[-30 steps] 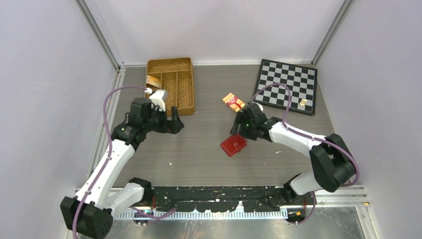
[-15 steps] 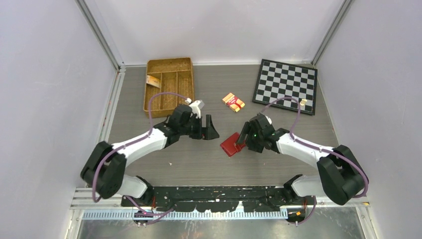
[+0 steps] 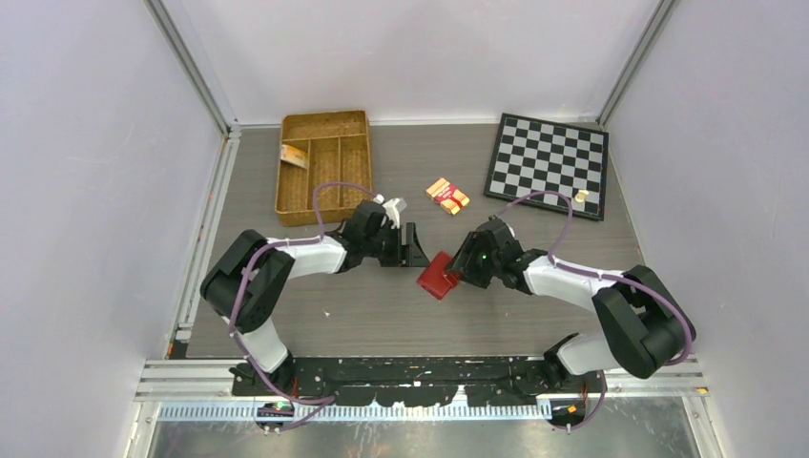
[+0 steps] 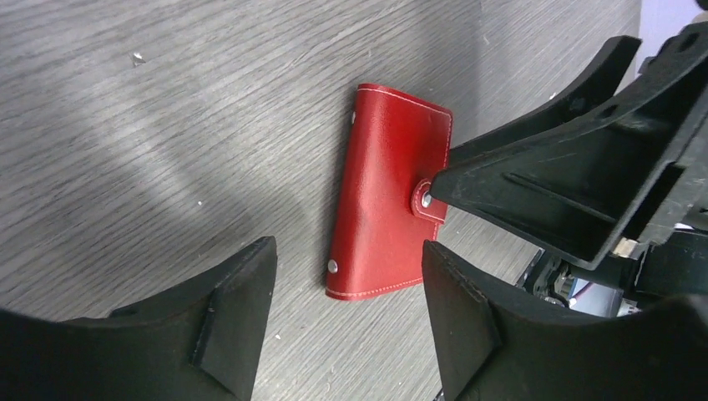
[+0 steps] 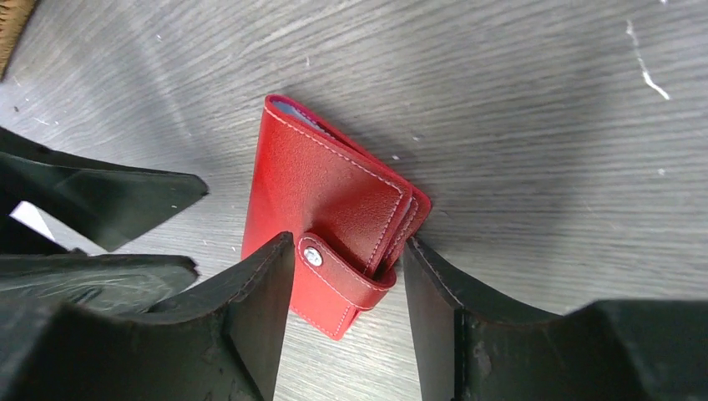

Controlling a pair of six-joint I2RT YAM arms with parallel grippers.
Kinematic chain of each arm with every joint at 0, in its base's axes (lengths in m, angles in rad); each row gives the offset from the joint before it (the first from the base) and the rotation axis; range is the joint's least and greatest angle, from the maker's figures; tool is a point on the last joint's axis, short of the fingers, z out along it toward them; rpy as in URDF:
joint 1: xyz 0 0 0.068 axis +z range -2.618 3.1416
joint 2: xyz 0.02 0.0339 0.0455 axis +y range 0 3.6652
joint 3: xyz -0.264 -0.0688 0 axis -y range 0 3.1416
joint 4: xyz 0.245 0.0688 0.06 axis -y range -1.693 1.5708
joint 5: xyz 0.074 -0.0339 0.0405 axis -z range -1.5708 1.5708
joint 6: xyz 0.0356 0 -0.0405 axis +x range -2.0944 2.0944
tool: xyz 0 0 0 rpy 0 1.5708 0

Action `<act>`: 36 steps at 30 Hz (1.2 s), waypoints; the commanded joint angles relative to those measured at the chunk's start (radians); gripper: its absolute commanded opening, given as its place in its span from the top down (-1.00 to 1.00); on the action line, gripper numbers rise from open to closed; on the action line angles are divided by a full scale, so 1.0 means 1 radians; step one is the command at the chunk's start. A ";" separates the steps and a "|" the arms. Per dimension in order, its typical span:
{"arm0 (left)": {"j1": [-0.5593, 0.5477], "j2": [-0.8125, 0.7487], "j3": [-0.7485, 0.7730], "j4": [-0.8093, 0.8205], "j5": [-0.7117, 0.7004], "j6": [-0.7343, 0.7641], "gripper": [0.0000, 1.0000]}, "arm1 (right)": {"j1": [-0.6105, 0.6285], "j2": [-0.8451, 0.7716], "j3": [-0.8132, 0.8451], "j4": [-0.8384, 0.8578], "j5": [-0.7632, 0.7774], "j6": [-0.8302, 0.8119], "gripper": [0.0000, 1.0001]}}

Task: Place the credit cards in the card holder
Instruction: Open the card holder at the center of the board.

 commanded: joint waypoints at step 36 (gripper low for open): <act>0.011 -0.203 0.093 -0.096 0.243 0.060 1.00 | -0.419 -0.325 -0.055 0.246 -0.664 -0.144 -0.62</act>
